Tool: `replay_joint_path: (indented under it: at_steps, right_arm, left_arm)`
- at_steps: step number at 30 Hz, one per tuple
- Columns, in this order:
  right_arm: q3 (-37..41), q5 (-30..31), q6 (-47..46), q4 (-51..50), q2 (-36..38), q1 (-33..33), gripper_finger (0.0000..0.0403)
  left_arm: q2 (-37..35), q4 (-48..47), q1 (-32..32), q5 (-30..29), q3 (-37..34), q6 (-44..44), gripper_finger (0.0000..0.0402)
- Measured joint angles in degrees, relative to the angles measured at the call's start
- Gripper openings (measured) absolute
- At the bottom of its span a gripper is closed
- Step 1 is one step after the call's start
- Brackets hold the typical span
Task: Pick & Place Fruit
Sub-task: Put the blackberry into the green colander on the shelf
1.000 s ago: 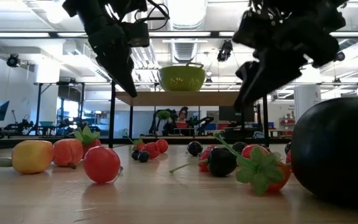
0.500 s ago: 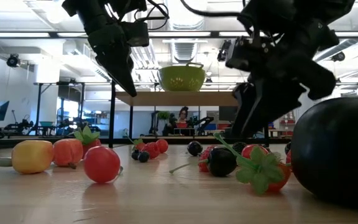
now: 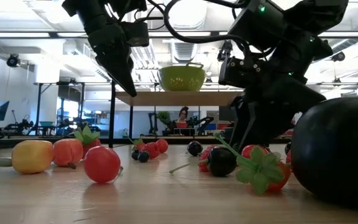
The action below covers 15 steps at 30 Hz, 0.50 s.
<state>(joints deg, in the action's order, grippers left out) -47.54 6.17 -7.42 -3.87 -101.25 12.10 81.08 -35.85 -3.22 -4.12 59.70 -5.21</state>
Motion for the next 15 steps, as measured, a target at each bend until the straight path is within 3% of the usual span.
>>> replay_joint_path:
  at_steps: [15]
  right_arm:
    - [0.0, 0.0, -1.4, -2.8, 1.6, 0.0, 0.0111]
  left_arm:
    - [0.0, 0.0, 0.0, 0.0, 0.0, 0.0, 0.0241]
